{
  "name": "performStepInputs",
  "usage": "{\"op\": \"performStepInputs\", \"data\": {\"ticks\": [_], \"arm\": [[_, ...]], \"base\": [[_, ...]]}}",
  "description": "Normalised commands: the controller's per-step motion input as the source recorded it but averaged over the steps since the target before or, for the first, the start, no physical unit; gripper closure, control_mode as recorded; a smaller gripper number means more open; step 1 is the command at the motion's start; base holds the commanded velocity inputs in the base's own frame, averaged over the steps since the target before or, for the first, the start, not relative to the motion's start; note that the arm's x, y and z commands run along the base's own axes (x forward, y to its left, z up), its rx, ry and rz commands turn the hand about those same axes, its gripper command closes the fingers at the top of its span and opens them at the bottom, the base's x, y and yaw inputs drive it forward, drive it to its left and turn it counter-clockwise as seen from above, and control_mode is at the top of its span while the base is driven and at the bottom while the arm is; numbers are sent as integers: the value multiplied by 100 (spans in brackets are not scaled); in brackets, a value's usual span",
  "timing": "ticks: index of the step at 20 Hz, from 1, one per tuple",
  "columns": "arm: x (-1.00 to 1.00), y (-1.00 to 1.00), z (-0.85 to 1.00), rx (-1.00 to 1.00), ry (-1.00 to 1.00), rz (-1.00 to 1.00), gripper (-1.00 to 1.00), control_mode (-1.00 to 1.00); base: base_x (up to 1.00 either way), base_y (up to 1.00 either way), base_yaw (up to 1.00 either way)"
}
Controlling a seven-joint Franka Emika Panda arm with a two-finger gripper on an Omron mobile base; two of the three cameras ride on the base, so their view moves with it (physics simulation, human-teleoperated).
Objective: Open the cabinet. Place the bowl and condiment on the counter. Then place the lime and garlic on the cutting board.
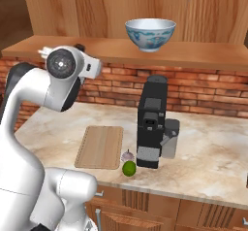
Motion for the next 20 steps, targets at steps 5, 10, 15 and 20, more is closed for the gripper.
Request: {"op": "performStepInputs", "data": {"ticks": [5,10,15,20], "arm": [[-4,28,-26,0,4,12,100,-100],[0,34,-28,0,2,9,100,-100],[2,35,-28,0,1,7,100,-100],[10,30,-33,0,0,7,100,-100]], "base": [[0,0,0],[0,0,0],[0,0,0],[0,0,0]]}}
